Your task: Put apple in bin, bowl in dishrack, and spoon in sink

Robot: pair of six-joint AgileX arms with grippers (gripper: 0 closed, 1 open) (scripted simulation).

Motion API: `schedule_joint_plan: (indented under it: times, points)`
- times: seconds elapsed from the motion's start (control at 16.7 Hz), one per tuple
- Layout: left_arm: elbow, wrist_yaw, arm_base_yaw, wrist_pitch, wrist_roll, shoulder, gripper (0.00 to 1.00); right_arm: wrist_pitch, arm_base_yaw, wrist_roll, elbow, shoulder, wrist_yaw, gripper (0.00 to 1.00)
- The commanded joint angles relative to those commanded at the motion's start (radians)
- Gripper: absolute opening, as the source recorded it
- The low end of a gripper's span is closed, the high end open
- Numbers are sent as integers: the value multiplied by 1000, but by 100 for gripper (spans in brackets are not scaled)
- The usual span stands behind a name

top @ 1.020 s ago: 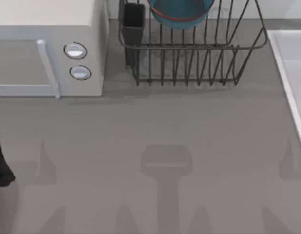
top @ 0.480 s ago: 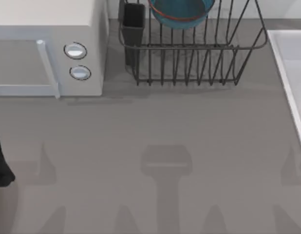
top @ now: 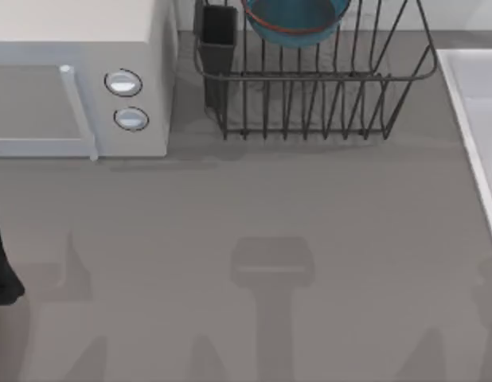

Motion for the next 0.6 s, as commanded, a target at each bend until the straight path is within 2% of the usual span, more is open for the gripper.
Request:
schedule_joint_plan:
  times: [0.18, 0.6]
  points:
    - [0, 0, 0, 0, 0, 0, 100, -157, -47, -310, 114, 189, -4, 100]
    - [0, 0, 0, 0, 0, 0, 100, -512, -156, -1142, 415, 623, -23, 100]
